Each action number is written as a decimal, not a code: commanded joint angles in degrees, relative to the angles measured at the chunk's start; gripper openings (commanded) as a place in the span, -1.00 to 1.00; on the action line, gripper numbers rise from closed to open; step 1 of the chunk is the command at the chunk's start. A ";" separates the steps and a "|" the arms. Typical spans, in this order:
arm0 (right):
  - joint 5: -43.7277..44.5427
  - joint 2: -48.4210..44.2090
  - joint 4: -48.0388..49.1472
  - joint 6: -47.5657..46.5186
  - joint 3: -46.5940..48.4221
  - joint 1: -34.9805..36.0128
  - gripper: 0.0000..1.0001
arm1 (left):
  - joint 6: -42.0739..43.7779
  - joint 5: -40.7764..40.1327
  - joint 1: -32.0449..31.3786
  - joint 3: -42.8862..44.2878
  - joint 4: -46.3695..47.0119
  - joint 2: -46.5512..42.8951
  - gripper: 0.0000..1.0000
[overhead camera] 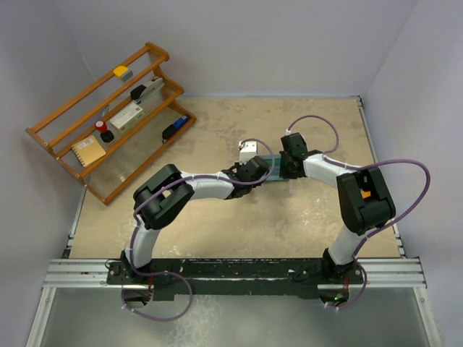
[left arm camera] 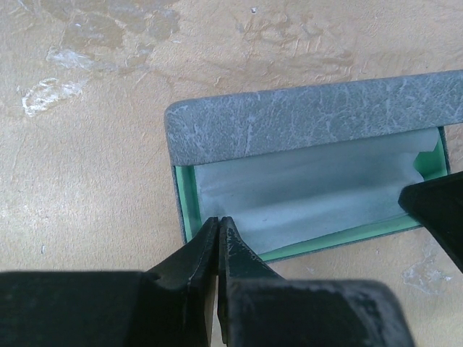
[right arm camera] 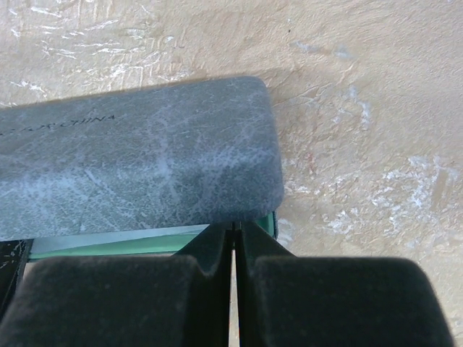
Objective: Organize the sunglasses
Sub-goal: Place the glasses cleaning cloth in the sunglasses case, then adjust the sunglasses case at the center of the board.
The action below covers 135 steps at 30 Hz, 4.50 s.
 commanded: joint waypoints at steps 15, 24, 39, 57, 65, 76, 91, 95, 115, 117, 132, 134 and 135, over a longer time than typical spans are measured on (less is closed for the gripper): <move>7.02 -8.36 -1.26 0.52 -0.69 -0.23 -1.00 | 0.65 -0.55 0.04 -0.89 -2.47 -2.73 -0.93; 5.83 -12.46 -0.63 0.80 -2.03 -0.19 -1.00 | 3.94 0.08 -0.31 0.86 -4.54 -7.63 -0.76; 1.37 -19.51 2.41 1.33 -11.19 -0.19 -0.89 | 15.26 4.77 4.24 1.83 -1.68 -14.59 -0.33; -1.04 -13.97 8.25 3.06 -14.52 -0.19 -1.00 | 20.08 12.17 10.55 13.33 2.45 -1.29 -0.34; -2.22 -8.85 8.98 3.74 -11.68 -0.19 -1.00 | 20.51 17.94 11.15 15.35 3.11 2.22 -0.49; -3.73 -4.04 8.06 3.12 -6.12 -0.19 -1.00 | 17.52 19.17 11.05 5.74 7.17 -3.91 -0.56; -4.85 1.09 8.18 1.10 0.35 -0.06 -1.00 | 13.98 16.99 8.53 -5.55 9.62 -12.84 -0.61; -6.25 2.64 7.90 0.80 2.62 0.43 -1.00 | 13.50 16.15 7.07 -6.46 9.70 -13.59 -0.62; -3.38 -0.08 4.02 1.26 3.28 2.97 -1.00 | 13.16 12.50 5.35 -9.37 9.25 -14.81 -0.63; -3.49 -3.54 4.12 2.28 1.46 2.97 -0.98 | 12.97 11.83 5.62 -10.27 9.30 -15.64 -0.63; 1.16 -18.30 -6.23 2.87 -6.40 -7.48 -0.63 | 10.89 15.60 6.37 -14.04 14.60 -18.03 -0.58; 1.89 -19.72 -8.01 2.58 -6.78 -9.69 -0.55 | 10.72 16.26 6.37 -14.24 15.06 -18.15 -0.58; 2.28 -20.11 -8.74 2.57 -6.78 -10.81 -0.50 | 10.63 16.35 6.37 -14.63 15.50 -18.30 -0.58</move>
